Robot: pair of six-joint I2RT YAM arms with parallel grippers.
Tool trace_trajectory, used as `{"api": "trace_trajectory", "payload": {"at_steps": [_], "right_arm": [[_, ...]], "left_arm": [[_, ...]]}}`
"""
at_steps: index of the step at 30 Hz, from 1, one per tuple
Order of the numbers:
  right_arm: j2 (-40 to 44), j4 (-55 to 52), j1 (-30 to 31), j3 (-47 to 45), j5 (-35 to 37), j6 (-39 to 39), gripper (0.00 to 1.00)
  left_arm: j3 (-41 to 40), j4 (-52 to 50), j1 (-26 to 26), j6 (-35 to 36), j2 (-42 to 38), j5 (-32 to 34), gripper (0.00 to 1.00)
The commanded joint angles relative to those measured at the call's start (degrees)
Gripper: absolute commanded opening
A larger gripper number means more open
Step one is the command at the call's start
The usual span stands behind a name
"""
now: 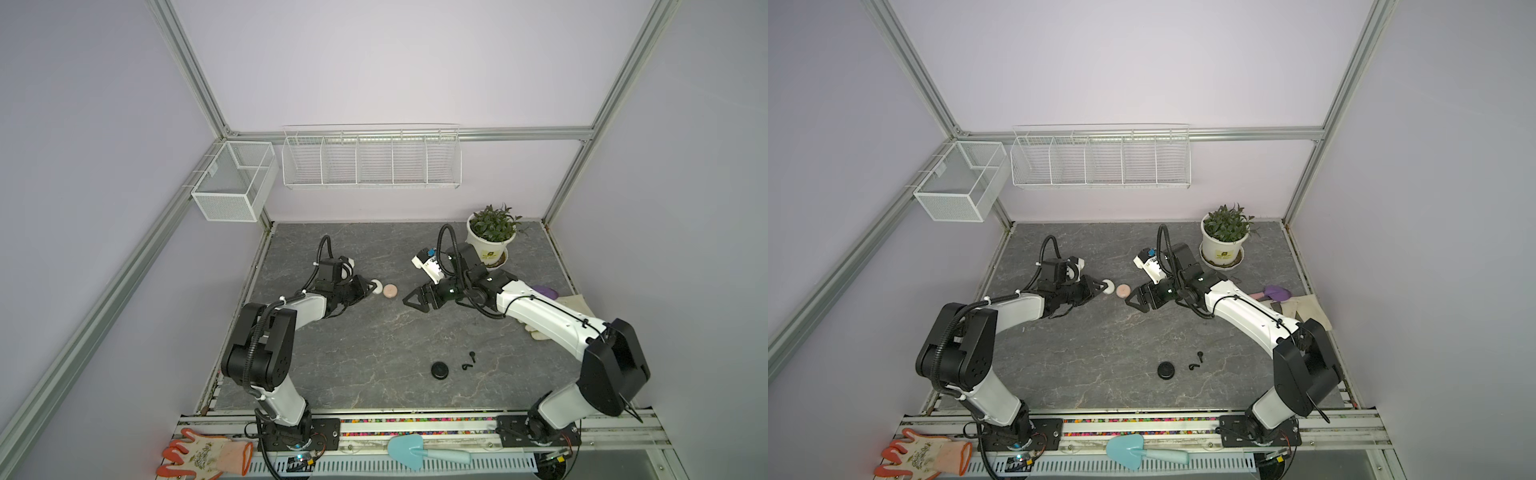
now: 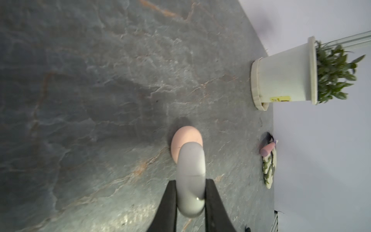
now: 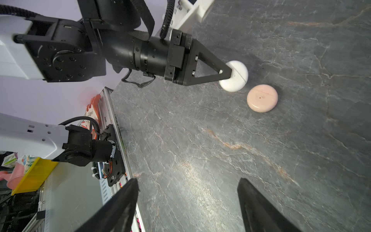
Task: Insert wireless bluetooth earbuds into charging case
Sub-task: Place the charging case at the center of the table.
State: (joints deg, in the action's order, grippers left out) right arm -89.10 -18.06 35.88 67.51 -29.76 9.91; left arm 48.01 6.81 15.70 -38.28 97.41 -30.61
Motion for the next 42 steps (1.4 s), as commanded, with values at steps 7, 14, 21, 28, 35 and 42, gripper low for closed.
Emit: {"api": "trace_trajectory", "payload": {"at_steps": [7,14,21,28,35,42], "right_arm": [[-2.5,3.9,-1.7,-1.1,-2.8,2.4,0.81],[-3.1,3.9,-1.6,-0.8,-3.5,3.0,0.8],[-2.5,3.8,-1.6,-1.0,-3.5,3.6,0.79],[-2.0,3.3,-1.6,-0.5,-3.4,3.5,0.79],[-1.7,2.7,-1.7,-0.4,-3.0,3.2,0.79],[-1.7,1.5,-1.6,0.6,-2.5,2.8,0.79]], "left_arm": [[0.2,0.1,-0.3,3.1,2.4,1.0,0.0],[-0.8,7.3,-0.2,0.6,6.2,-1.2,0.0],[-3.7,12.2,-0.4,-0.4,6.1,0.6,0.0],[-3.2,13.3,-0.4,-0.1,7.3,0.2,0.07],[-3.6,12.3,-0.8,1.2,6.0,1.5,0.35],[-5.0,11.8,-1.5,2.2,4.7,2.3,0.41]]}}
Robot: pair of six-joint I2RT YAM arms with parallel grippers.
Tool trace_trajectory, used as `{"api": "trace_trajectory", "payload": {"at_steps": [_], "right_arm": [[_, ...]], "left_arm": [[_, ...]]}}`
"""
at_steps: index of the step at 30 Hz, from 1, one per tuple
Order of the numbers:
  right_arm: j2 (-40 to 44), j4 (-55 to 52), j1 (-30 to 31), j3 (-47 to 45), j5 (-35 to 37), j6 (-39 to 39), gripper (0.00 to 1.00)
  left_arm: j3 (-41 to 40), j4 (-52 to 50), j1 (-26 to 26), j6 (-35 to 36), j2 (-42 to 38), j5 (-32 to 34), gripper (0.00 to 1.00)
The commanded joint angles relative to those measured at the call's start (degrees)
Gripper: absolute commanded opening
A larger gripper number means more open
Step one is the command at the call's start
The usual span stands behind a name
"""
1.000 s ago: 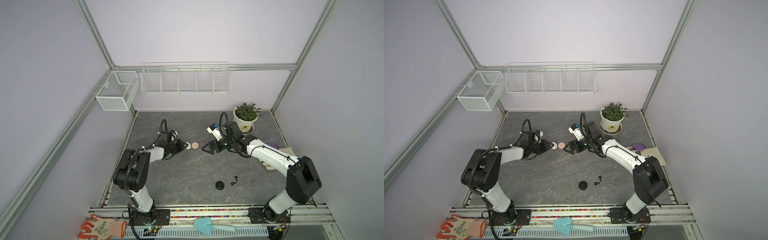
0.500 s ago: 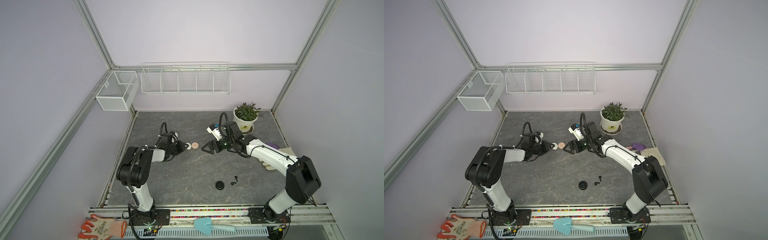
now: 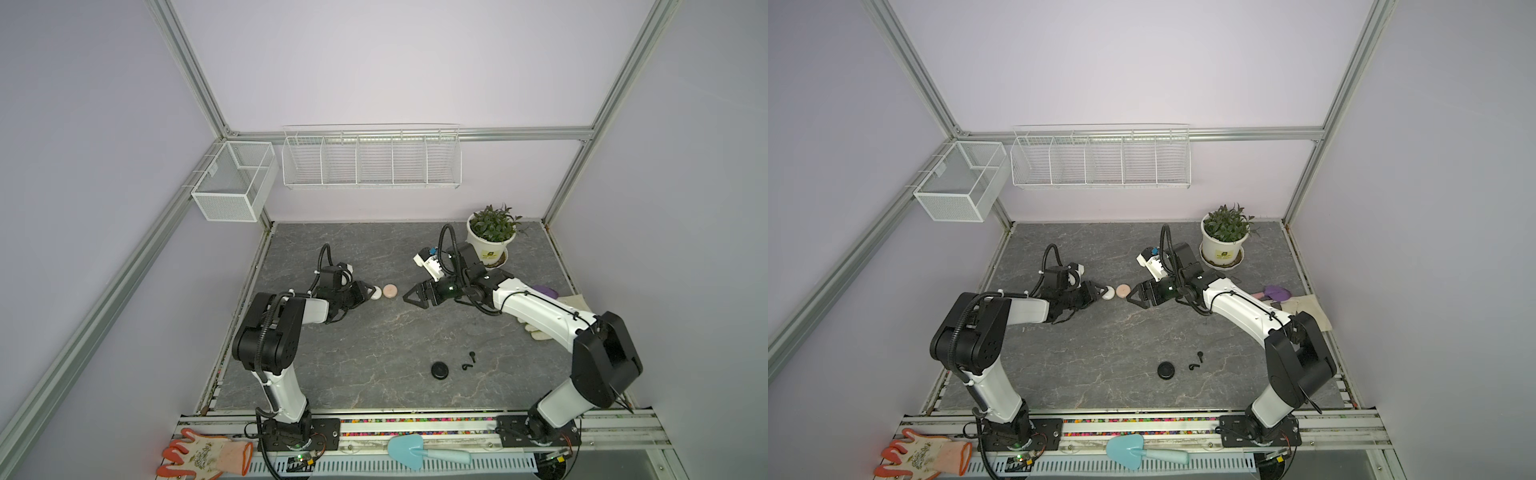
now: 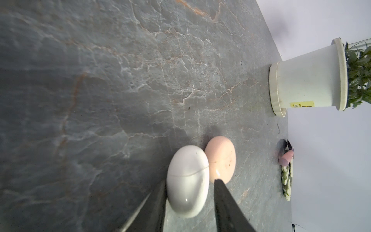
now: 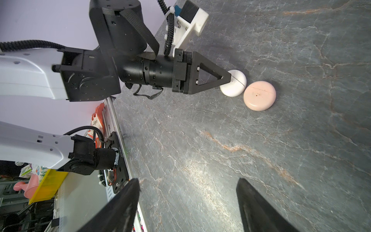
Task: Insert wireless bluetooth earbuds into charging case
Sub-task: Place the charging case at the center of the table.
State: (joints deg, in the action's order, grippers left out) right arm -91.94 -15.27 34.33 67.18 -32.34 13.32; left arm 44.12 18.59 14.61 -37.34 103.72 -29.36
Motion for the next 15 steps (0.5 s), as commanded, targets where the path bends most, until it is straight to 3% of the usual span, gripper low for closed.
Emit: {"api": "trace_trajectory", "payload": {"at_steps": [1,8,15], "right_arm": [[1.1,-1.4,-0.1,1.0,0.0,-0.4,0.79],[0.9,-2.2,0.1,1.6,0.7,0.0,0.79],[1.2,-4.5,0.7,2.2,2.6,0.0,0.78]], "left_arm": [[-1.2,-0.3,-0.5,1.5,-1.9,1.3,0.42],[-1.6,-1.0,-1.0,2.4,-2.3,1.8,0.43],[-0.2,4.2,-1.0,0.1,0.8,-2.4,0.43]]}}
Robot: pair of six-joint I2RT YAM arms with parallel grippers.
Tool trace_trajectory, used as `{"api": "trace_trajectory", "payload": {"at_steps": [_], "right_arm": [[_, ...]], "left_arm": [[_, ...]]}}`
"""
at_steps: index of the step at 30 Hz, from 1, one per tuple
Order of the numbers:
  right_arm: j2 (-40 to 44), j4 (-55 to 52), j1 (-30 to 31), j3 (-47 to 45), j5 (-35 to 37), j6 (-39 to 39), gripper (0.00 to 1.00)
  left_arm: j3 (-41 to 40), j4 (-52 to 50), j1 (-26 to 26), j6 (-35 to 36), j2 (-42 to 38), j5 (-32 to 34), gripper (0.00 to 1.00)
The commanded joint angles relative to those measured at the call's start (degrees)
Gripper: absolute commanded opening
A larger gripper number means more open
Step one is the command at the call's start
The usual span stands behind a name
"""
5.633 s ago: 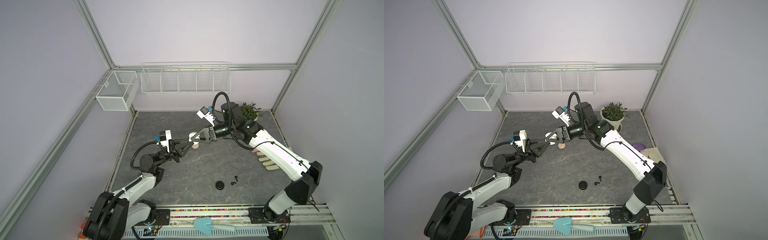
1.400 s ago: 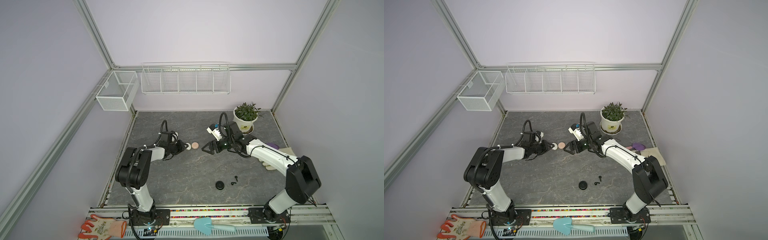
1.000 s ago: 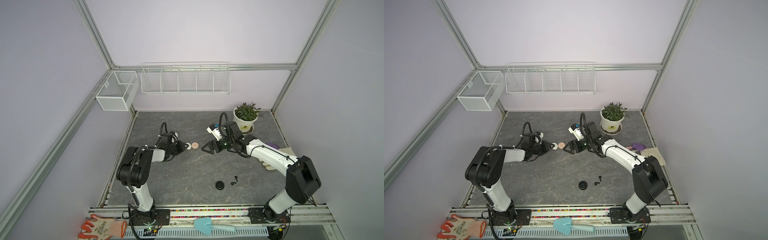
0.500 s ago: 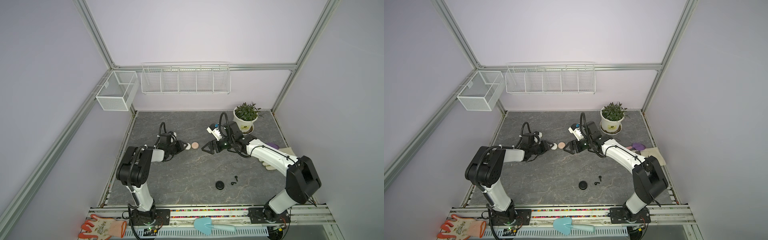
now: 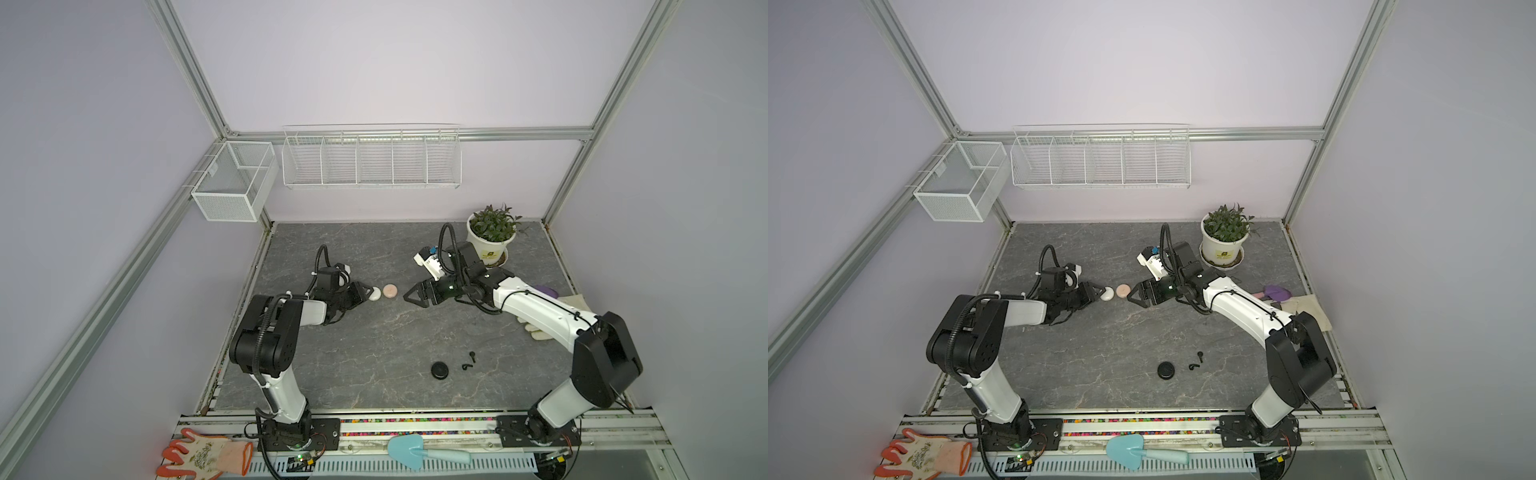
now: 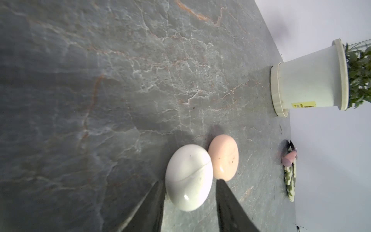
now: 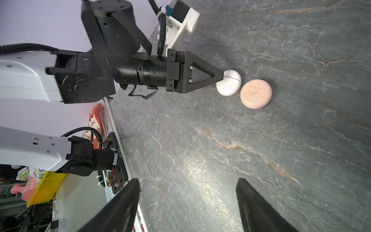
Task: Insert wireless bluetooth earbuds into charging case
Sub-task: Place the charging case at the center of the table.
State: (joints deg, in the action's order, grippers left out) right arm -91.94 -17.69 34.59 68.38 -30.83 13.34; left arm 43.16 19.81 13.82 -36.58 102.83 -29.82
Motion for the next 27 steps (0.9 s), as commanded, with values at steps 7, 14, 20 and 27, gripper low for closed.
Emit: {"api": "trace_trajectory", "payload": {"at_steps": [7,14,20,27], "right_arm": [[1.0,-3.7,1.1,0.8,2.5,0.1,0.78],[5.4,-18.5,2.5,-0.7,14.0,1.3,0.77],[10.3,-33.8,8.2,-7.5,32.2,10.5,0.76],[12.5,-35.7,17.0,-14.2,35.7,18.5,0.78]], "left_arm": [[1.1,6.1,-0.2,-2.0,3.6,-3.7,0.43],[-3.4,-0.4,-1.4,-0.1,-6.5,0.4,0.43],[-8.4,-9.5,1.0,1.7,-18.2,3.8,0.46],[-12.3,-14.3,5.6,2.2,-28.8,4.6,0.71]]}}
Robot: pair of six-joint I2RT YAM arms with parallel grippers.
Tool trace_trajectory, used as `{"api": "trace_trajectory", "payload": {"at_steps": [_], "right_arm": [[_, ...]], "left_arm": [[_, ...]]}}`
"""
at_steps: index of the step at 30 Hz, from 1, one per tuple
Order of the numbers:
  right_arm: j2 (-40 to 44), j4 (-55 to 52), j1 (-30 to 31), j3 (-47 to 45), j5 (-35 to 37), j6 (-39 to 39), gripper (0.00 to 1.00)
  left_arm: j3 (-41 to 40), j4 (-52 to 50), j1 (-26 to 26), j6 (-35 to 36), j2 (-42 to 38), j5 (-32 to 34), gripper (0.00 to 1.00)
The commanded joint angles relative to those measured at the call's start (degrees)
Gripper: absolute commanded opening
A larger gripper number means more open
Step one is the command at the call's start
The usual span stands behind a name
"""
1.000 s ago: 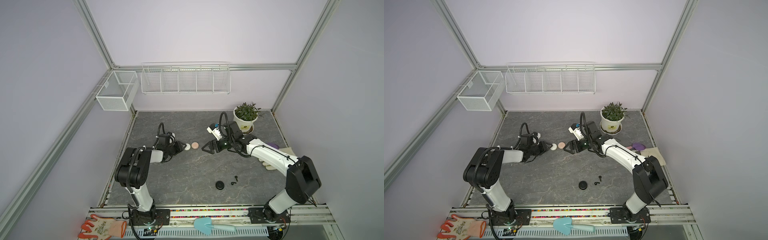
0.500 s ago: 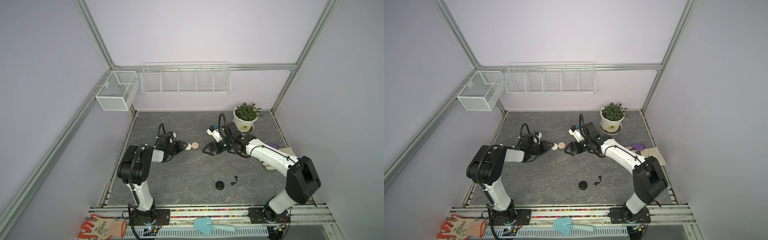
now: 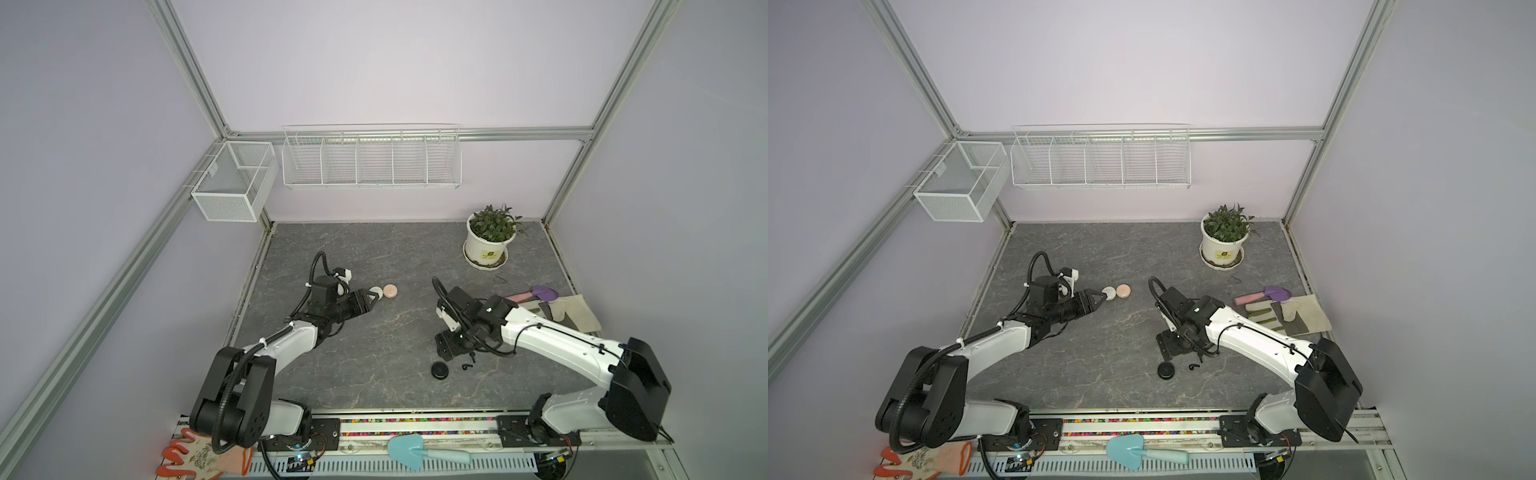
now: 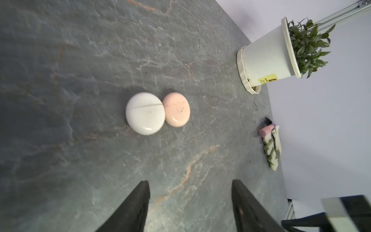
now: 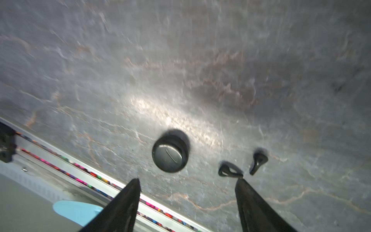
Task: Insert wireless bluetooth earbuds into charging case
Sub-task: Place the charging case at the center of the table, then pick up the charging case from the bottom-center of the table.
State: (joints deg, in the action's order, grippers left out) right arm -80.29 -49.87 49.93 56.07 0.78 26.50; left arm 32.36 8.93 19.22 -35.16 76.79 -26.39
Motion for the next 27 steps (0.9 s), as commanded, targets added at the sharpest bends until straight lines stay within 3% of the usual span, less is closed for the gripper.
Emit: {"api": "trace_trajectory", "payload": {"at_steps": [1,9,17,27], "right_arm": [[0.7,-3.2,2.6,-2.3,4.1,6.5,0.78],[-3.7,7.7,9.0,-2.8,-1.1,11.8,0.81],[-6.8,11.0,9.7,-8.4,2.3,12.3,0.78],[-11.6,15.8,10.9,-7.6,5.1,7.8,0.68]], "left_arm": [[-2.1,-3.7,0.1,0.9,-4.0,1.1,0.74],[-3.1,-3.8,1.2,0.2,-7.3,-0.9,0.84],[-4.0,-1.0,1.3,-1.1,-6.2,-1.9,0.85],[-3.2,0.2,1.2,-1.7,-4.9,-3.4,0.85]]}}
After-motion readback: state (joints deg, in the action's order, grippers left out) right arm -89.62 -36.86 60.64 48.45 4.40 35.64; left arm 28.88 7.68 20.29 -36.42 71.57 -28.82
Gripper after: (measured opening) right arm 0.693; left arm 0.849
